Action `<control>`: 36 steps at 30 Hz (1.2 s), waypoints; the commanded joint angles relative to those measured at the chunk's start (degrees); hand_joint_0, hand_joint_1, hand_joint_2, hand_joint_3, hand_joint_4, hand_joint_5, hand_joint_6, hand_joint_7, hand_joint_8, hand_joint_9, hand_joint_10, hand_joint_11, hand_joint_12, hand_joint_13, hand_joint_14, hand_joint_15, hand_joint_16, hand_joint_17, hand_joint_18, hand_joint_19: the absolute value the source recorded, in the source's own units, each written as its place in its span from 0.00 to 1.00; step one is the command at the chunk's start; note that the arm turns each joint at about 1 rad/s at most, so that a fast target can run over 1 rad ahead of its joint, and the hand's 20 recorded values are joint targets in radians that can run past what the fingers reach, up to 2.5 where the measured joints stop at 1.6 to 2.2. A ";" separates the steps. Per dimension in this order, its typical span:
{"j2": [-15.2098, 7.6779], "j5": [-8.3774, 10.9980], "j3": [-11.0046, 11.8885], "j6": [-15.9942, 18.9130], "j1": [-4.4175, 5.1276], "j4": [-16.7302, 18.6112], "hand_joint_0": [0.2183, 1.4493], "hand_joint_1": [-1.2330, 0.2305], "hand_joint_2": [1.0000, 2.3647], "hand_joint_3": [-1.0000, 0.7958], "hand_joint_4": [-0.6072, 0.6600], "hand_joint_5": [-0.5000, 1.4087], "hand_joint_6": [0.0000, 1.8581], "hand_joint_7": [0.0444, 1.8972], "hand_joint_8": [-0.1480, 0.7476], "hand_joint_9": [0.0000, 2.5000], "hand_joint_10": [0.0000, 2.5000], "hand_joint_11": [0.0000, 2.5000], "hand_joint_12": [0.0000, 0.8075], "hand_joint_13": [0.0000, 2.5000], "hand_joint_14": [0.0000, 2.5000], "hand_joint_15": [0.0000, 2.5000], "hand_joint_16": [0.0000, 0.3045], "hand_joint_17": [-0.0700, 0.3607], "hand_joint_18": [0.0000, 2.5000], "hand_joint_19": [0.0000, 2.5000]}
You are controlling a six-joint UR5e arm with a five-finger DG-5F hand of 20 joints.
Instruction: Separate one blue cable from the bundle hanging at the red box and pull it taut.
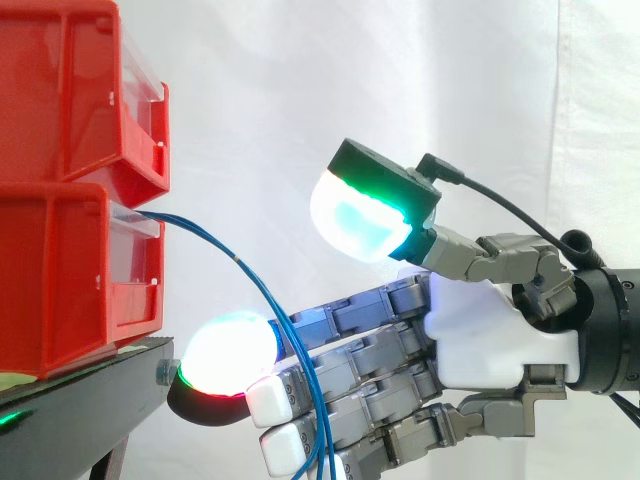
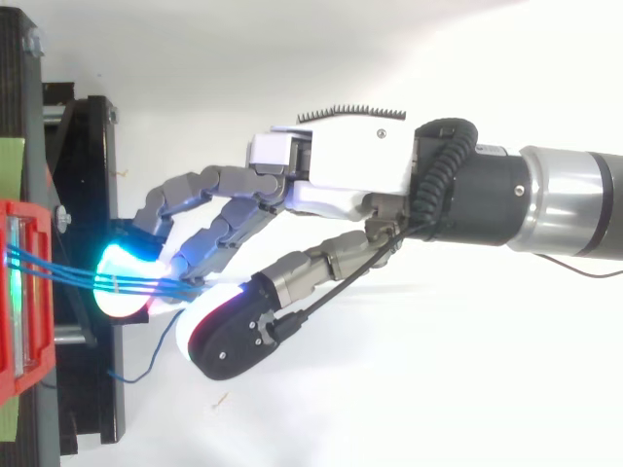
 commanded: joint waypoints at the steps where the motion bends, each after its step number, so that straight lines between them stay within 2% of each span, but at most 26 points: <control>1: -0.06 -0.51 0.00 0.26 0.00 0.11 0.30 0.36 0.00 0.28 0.69 0.17 0.27 0.42 0.50 0.34 0.00 0.15 0.43 0.33 0.00 0.14 0.13 0.37 0.28 0.19; 5: 0.03 -1.30 0.00 0.53 0.00 0.81 0.30 0.35 0.00 0.28 0.69 0.18 0.27 0.43 0.50 0.34 0.00 0.15 0.43 0.33 0.01 0.14 0.13 0.37 0.29 0.19; 13: 0.03 -1.39 0.00 0.61 -0.09 1.69 0.33 0.36 0.00 0.33 0.70 0.18 0.27 0.46 0.50 0.34 0.00 0.15 0.43 0.34 0.01 0.15 0.13 0.37 0.29 0.19; 24: 0.03 -1.39 0.00 0.97 -1.32 1.69 0.35 0.37 0.01 0.35 0.70 0.19 0.27 0.49 0.50 0.35 0.00 0.16 0.42 0.35 0.01 0.15 0.13 0.36 0.30 0.20; 28: 0.03 -2.18 0.00 1.40 -1.76 1.69 0.35 0.37 0.01 0.35 0.69 0.19 0.27 0.52 0.50 0.35 0.01 0.16 0.42 0.35 0.01 0.16 0.12 0.36 0.30 0.20; 32: 0.03 -2.53 0.00 1.40 -1.85 1.69 0.35 0.37 0.01 0.35 0.69 0.19 0.27 0.54 0.50 0.35 0.00 0.16 0.42 0.35 0.01 0.16 0.12 0.36 0.30 0.20; 36: 0.03 -2.53 0.00 1.40 -1.41 1.69 0.35 0.37 0.01 0.35 0.69 0.19 0.27 0.55 0.50 0.35 0.00 0.16 0.42 0.36 0.01 0.16 0.12 0.36 0.30 0.20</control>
